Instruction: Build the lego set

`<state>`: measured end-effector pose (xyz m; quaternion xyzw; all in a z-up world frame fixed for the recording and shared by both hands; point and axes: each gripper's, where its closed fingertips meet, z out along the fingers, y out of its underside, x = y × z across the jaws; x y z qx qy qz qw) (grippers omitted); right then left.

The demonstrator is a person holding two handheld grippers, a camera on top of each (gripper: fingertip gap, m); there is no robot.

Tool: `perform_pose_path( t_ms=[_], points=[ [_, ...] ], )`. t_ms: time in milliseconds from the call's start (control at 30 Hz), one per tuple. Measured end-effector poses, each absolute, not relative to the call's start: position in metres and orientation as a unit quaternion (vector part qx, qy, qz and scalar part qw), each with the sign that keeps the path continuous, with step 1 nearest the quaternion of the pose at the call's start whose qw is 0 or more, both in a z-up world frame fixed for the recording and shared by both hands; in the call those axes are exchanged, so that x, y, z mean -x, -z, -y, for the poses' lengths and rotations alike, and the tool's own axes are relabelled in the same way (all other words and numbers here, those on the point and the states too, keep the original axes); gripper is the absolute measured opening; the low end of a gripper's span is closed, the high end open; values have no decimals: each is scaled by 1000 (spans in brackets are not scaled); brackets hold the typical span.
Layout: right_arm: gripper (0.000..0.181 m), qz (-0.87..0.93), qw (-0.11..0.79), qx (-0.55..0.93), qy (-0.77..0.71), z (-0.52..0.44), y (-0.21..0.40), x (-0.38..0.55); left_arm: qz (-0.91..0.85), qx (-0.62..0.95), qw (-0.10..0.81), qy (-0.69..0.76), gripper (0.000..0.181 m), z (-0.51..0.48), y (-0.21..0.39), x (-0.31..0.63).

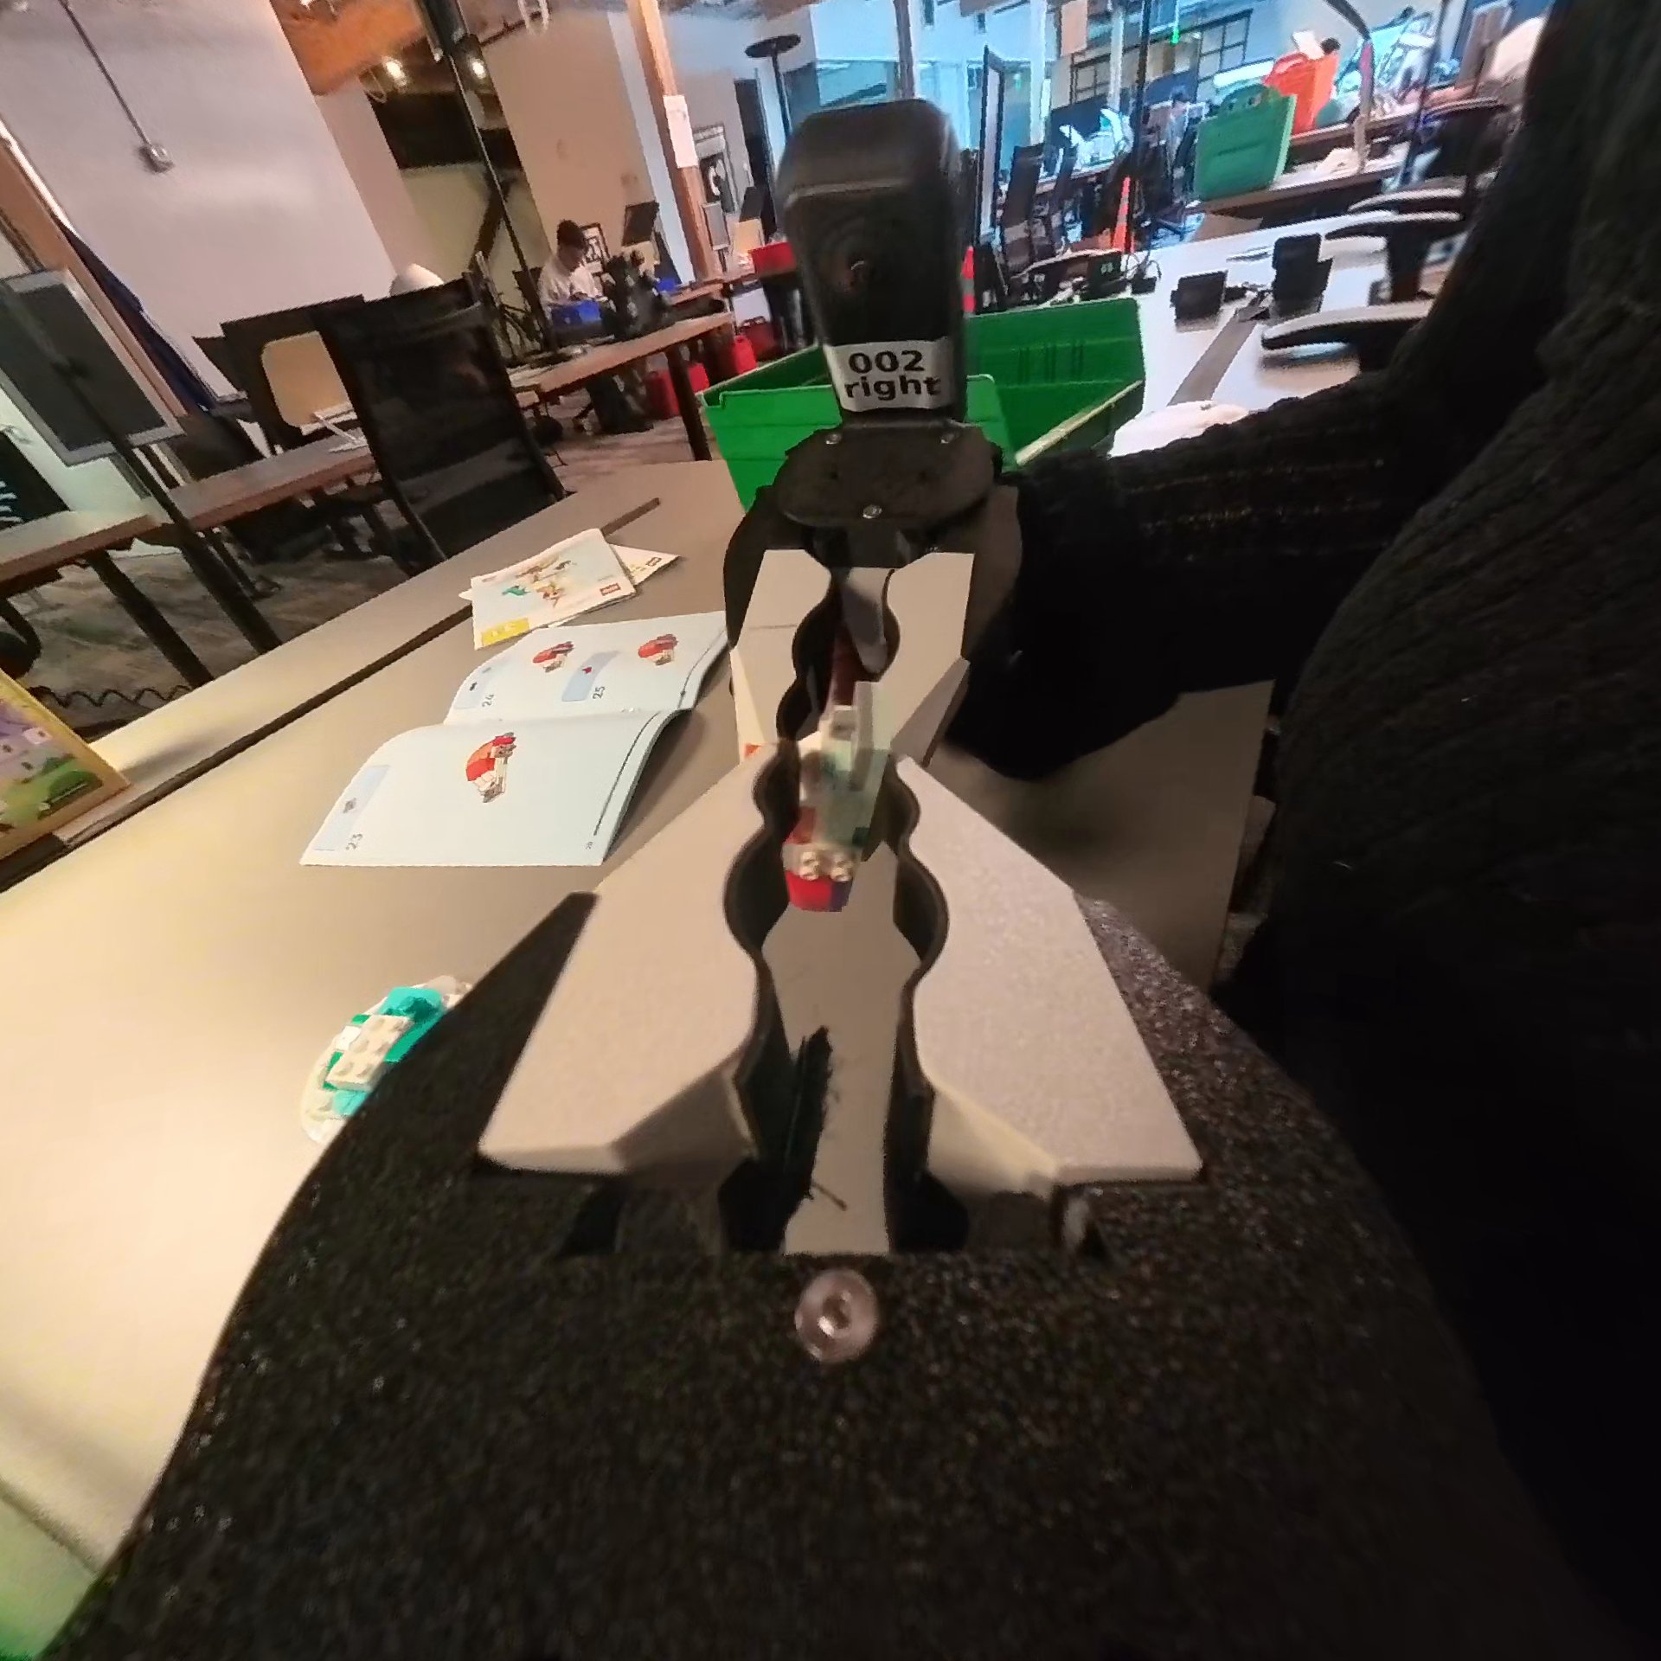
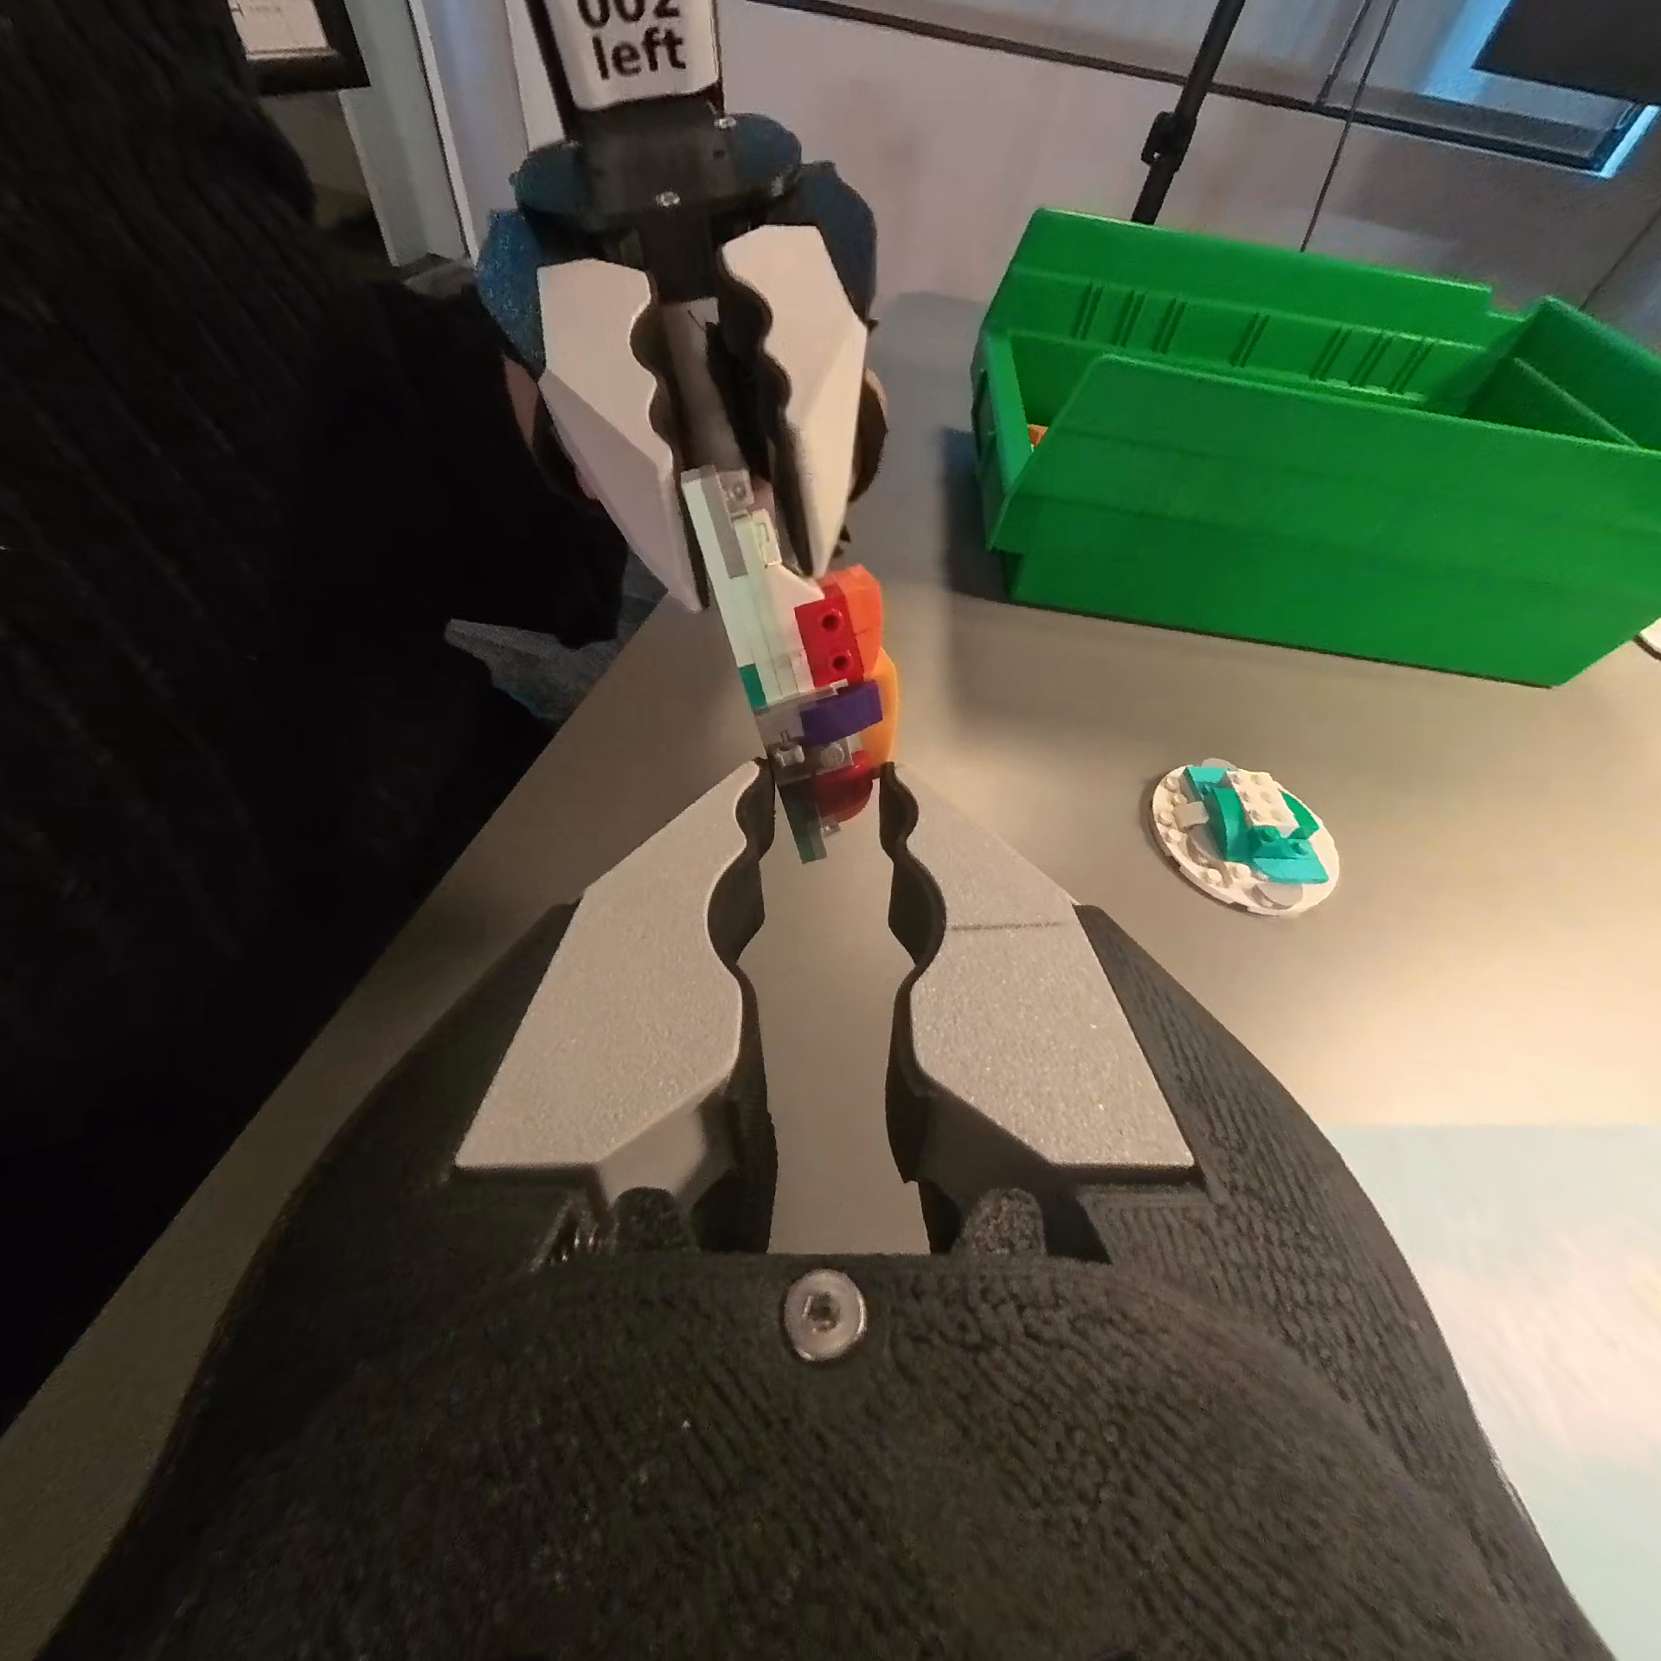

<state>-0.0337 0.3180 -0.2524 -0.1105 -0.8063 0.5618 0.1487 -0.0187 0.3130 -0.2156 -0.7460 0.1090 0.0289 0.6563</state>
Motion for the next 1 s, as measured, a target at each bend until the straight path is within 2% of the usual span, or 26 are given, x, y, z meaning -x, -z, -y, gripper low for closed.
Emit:
perform_pose_path(
  t_ms=[400, 533, 700, 767, 1000],
  points=[
    [22, 804, 147, 142, -559, -318, 257, 38, -132, 759, 636, -53, 11, -311, 221, 23],
    [32, 794, 167, 255, -526, -348, 263, 59, -122, 757, 636, -91, 10, -306, 223, 35],
    [28, 817, 160, 423, -358, -398, 315, 67, -104, 747, 642, -137, 10, -297, 232, 53],
    [21, 796, 158, 454, -368, -400, 314, 68, -105, 733, 657, -141, 10, -296, 229, 52],
    [23, 780, 160, 489, -356, -389, 313, 68, -111, 725, 663, -150, 10, -296, 228, 52]
  ],
)
